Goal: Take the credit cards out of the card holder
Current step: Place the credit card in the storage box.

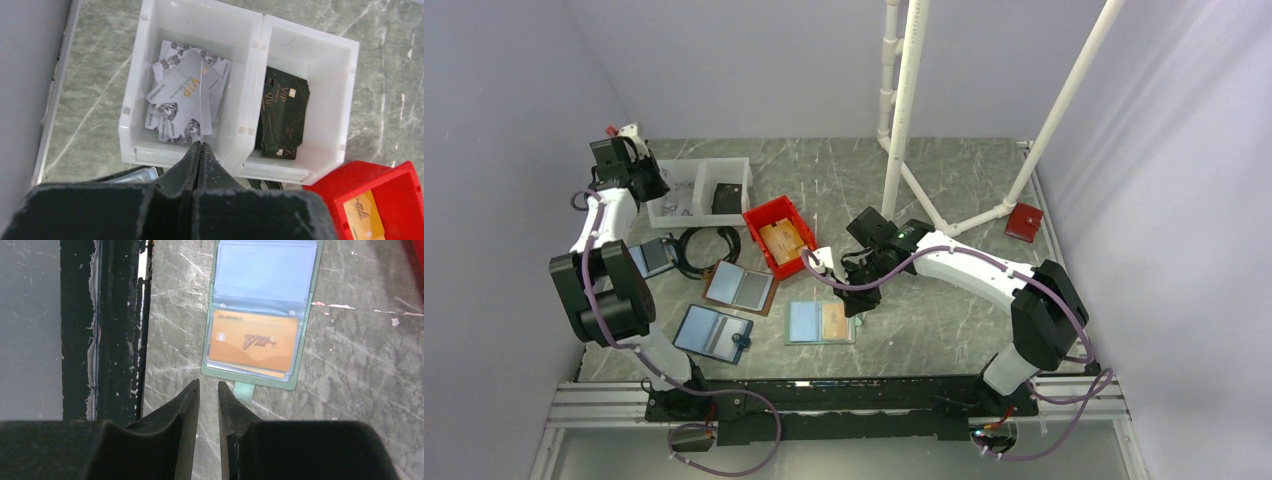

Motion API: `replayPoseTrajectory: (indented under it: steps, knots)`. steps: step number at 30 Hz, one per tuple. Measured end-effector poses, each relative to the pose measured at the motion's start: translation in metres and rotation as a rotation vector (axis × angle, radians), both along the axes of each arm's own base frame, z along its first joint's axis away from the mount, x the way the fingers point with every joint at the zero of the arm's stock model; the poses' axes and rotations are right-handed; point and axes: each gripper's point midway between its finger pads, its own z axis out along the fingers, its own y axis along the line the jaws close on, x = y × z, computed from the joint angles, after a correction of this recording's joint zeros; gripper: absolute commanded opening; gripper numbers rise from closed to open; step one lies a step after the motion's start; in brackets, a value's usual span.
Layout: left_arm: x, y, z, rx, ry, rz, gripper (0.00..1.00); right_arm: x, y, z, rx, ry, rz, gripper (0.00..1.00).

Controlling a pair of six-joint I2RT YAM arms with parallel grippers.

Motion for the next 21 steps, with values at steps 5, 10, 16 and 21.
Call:
replayPoseTrajectory:
  steps: [5,10,16,21]
  knots:
    - [0.013,0.011,-0.010,0.015,0.022,-0.004,0.00,-0.001,0.000,0.000,-0.001,0.000,0.003,0.23]
    - [0.023,0.011,-0.028,-0.028,0.067,-0.030,0.00,0.000,0.000,-0.001,-0.005,-0.003,0.003,0.23]
    - [0.051,0.023,-0.048,-0.067,0.174,-0.017,0.58,0.000,-0.001,-0.003,-0.014,-0.005,0.005,0.23]
    - [0.039,0.039,-0.046,-0.028,0.226,0.102,0.68,0.001,-0.001,-0.005,-0.019,-0.007,0.005,0.23]
